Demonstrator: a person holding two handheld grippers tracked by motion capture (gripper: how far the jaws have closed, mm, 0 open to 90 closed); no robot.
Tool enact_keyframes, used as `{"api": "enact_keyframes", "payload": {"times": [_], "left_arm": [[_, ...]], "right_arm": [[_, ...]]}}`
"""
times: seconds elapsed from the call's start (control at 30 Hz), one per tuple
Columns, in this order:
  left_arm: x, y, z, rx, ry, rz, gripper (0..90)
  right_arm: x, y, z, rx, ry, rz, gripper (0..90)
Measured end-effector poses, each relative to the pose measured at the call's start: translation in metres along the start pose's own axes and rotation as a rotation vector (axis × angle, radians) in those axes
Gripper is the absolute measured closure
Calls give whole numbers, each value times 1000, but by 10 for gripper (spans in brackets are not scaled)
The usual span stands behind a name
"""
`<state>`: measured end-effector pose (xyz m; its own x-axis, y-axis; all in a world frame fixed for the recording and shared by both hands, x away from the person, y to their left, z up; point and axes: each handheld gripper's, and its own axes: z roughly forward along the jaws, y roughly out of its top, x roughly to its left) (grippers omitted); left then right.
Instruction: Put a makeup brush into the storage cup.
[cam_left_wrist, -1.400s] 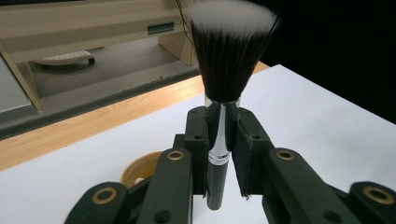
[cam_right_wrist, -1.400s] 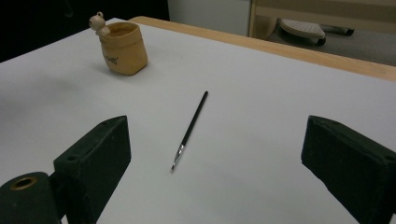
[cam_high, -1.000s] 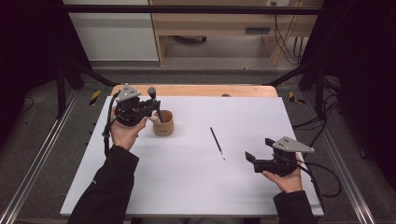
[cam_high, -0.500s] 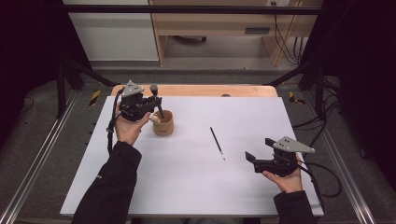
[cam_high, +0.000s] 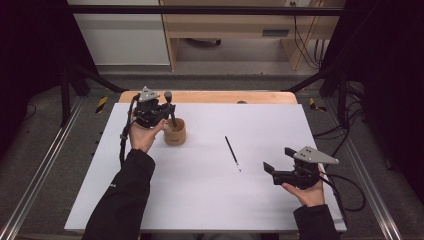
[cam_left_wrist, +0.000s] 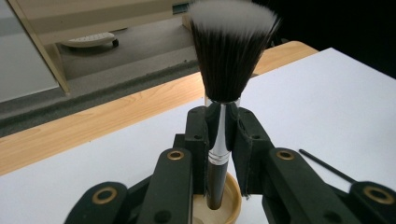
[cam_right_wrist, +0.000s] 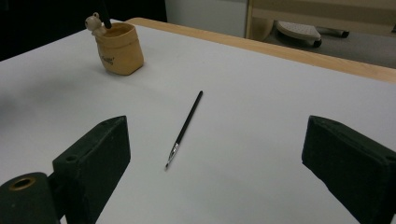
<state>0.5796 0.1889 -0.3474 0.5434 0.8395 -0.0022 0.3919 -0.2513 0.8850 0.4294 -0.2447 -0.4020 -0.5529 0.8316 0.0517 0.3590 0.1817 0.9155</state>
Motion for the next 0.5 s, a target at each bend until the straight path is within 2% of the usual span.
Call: {"api": "enact_keyframes", "payload": {"times": [0.1, 0.5], "left_arm": [[0, -3, 5, 7, -1, -11, 765], [2, -16, 16, 49, 14, -13, 765]], "right_arm": [[0, 0, 0, 1, -1, 0, 83], [0, 0, -1, -2, -3, -1, 83]]}}
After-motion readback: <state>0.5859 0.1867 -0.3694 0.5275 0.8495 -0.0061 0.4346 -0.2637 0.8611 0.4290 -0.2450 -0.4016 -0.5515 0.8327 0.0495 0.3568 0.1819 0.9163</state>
